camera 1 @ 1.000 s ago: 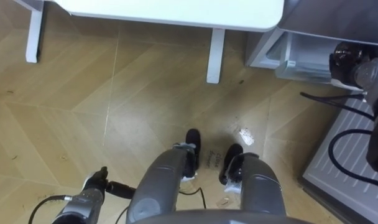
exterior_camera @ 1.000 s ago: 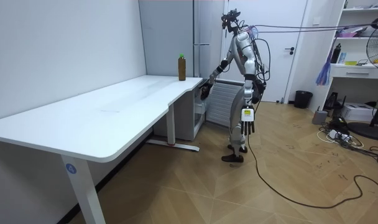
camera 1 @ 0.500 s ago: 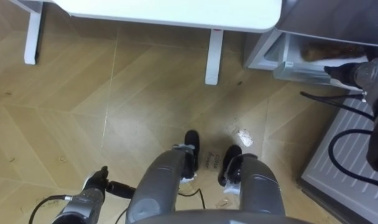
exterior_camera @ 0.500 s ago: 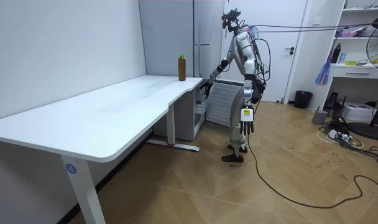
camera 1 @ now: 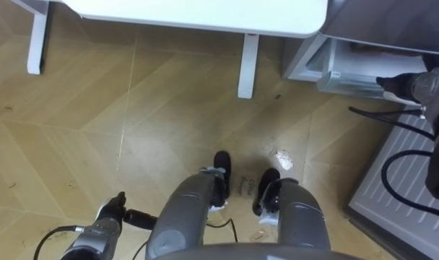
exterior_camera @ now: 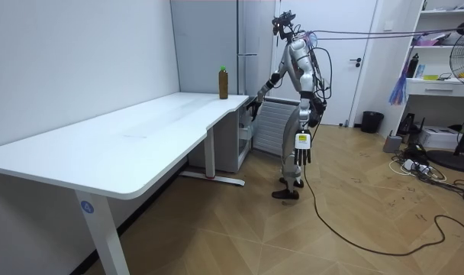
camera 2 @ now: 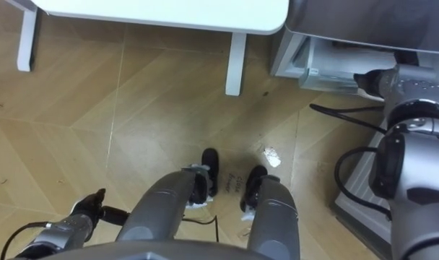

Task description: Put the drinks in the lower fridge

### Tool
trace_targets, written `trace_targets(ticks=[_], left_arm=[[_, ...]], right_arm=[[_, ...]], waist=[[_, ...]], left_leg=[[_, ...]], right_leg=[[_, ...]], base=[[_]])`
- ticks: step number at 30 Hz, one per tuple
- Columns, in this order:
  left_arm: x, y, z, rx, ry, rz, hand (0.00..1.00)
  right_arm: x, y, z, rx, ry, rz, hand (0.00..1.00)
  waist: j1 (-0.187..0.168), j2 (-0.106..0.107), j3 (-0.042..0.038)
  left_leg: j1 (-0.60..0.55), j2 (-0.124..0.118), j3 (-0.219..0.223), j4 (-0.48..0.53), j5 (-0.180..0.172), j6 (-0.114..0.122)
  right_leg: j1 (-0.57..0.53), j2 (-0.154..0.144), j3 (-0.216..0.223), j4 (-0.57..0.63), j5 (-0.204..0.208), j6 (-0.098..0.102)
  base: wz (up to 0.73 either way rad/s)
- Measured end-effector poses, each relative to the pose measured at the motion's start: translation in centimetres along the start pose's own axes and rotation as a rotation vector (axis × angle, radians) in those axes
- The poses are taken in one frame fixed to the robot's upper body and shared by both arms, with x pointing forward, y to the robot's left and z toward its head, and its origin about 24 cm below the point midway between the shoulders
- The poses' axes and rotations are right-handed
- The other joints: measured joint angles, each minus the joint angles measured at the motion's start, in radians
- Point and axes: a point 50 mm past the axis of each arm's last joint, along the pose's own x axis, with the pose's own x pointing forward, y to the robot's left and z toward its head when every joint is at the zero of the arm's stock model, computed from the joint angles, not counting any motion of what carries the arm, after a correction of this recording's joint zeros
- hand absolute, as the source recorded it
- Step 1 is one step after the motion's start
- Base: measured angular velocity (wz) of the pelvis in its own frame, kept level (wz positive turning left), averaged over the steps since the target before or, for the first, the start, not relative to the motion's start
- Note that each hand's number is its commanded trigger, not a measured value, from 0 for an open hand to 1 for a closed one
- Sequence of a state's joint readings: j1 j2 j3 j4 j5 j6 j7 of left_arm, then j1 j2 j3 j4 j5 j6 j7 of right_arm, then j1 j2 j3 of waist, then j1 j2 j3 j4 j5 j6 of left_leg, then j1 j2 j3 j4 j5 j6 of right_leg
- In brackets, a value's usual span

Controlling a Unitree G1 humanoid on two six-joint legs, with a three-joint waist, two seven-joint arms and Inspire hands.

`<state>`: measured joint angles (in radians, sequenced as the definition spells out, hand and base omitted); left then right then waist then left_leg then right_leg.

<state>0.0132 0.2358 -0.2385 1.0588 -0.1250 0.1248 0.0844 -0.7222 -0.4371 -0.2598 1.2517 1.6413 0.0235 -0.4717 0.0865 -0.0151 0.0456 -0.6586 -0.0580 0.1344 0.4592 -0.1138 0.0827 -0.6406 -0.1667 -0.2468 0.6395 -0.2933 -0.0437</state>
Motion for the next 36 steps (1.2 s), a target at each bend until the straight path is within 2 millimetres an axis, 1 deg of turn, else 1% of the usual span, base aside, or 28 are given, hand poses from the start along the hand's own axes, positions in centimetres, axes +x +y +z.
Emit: trace_targets(ticks=[9,14,18,19,22,24,25,28,31,32,33,34,35,36], left_arm=[[0.0,0.0,-0.1,-0.001,0.006,-0.014,0.0],[0.0,0.0,-0.2,-0.001,0.01,-0.034,0.0],[0.0,0.2,-0.4,-0.014,0.021,-0.043,0.0],[0.0,0.3,-0.6,-0.017,0.029,-0.041,0.0],[0.0,0.5,-0.6,-0.025,0.03,-0.035,0.0],[0.0,0.5,-0.6,-0.026,0.03,-0.037,0.0],[0.0,0.6,-0.7,-0.026,0.033,-0.042,0.0],[-0.1,0.8,-1.3,-0.049,0.046,-0.051,0.0],[-0.2,0.8,-2.2,-0.063,0.063,-0.062,0.0],[-0.3,0.8,-2.7,-0.072,0.075,-0.058,0.0],[-0.3,0.8,-2.9,-0.075,0.079,-0.056,0.0],[-0.4,0.9,-3.1,-0.084,0.083,-0.053,0.0],[-0.4,1.0,-3.1,-0.093,0.084,-0.05,0.0],[-0.4,1.0,-3.2,-0.096,0.085,-0.049,0.0]], right_arm=[[0.3,-0.6,-0.1,-0.007,0.018,0.007,0.0],[0.6,-1.8,-0.2,-0.019,0.031,-0.036,0.0],[0.8,-2.6,0.1,-0.024,0.023,-0.036,0.0],[0.8,-2.8,0.2,-0.024,0.021,-0.038,0.0],[0.8,-2.7,0.2,-0.038,0.017,-0.03,0.0],[1.0,-3.4,0.4,-0.054,0.007,-0.028,0.0],[1.1,-4.0,0.6,-0.06,0.002,-0.024,0.0],[1.3,-4.9,0.9,-0.073,-0.01,-0.029,0.0],[1.6,-7.2,1.9,-0.075,-0.033,-0.042,0.0],[1.7,-8.4,2.3,-0.081,-0.046,-0.057,0.0],[1.7,-8.8,2.5,-0.085,-0.052,-0.062,0.0],[1.8,-9.7,2.9,-0.093,-0.062,-0.068,0.0],[1.8,-10.8,3.3,-0.096,-0.07,-0.083,0.0],[1.8,-11.5,3.5,-0.098,-0.074,-0.095,0.0]], waist=[[0.001,-0.001,0.0003],[0.004,0.0,-0.0002],[0.004,0.001,-0.0002],[0.006,0.004,-0.0018],[0.005,0.005,-0.0016],[0.006,0.012,-0.002],[0.007,0.014,-0.003],[0.006,0.018,-0.0066],[0.001,0.023,-0.012],[-0.002,0.025,-0.0205],[-0.003,0.025,-0.0233],[-0.009,0.027,-0.0267],[-0.011,0.025,-0.0275],[-0.009,0.023,-0.0285]], left_leg=[[0.022,0.006,0.0,0.003,0.0,0.0],[0.069,0.015,0.0,0.007,-0.001,-0.001],[0.092,0.018,0.0,0.009,-0.01,-0.005],[0.098,0.024,0.0,0.01,-0.019,-0.002],[0.1,0.028,0.001,0.011,-0.02,-0.001],[0.116,0.033,-0.001,0.005,-0.021,-0.001],[0.134,0.034,-0.001,-0.01,-0.021,-0.001],[0.173,0.039,0.001,-0.04,-0.02,-0.002],[0.234,0.041,0.002,-0.067,-0.02,-0.002],[0.256,0.042,0.002,-0.083,-0.02,-0.002],[0.264,0.042,0.002,-0.087,-0.02,-0.002],[0.277,0.041,0.001,-0.094,-0.021,-0.003],[0.298,0.039,0.001,-0.107,-0.021,-0.003],[0.311,0.038,0.001,-0.116,-0.021,-0.003]], right_leg=[[0.028,0.005,-0.005,-0.007,0.002,-0.003],[0.091,0.019,-0.008,-0.035,0.006,-0.003],[0.116,0.022,-0.008,-0.041,0.006,-0.002],[0.124,0.03,-0.007,-0.048,0.008,-0.001],[0.128,0.035,-0.006,-0.055,0.015,0.0],[0.152,0.048,0.0,-0.076,0.021,0.004],[0.17,0.053,-0.001,-0.093,0.025,0.005],[0.214,0.064,0.001,-0.136,0.039,0.008],[0.288,0.077,-0.003,-0.197,0.057,0.013],[0.315,0.081,-0.007,-0.224,0.064,0.015],[0.324,0.082,-0.009,-0.234,0.068,0.016],[0.344,0.081,-0.018,-0.249,0.071,0.017],[0.365,0.082,-0.019,-0.263,0.072,0.019],[0.377,0.082,-0.019,-0.269,0.072,0.019]], base=[[0.0],[0.0],[-0.05],[-0.09],[-0.04],[0.0],[-0.04],[-0.08],[-0.03],[0.0],[0.0],[0.0],[0.0],[0.0]])
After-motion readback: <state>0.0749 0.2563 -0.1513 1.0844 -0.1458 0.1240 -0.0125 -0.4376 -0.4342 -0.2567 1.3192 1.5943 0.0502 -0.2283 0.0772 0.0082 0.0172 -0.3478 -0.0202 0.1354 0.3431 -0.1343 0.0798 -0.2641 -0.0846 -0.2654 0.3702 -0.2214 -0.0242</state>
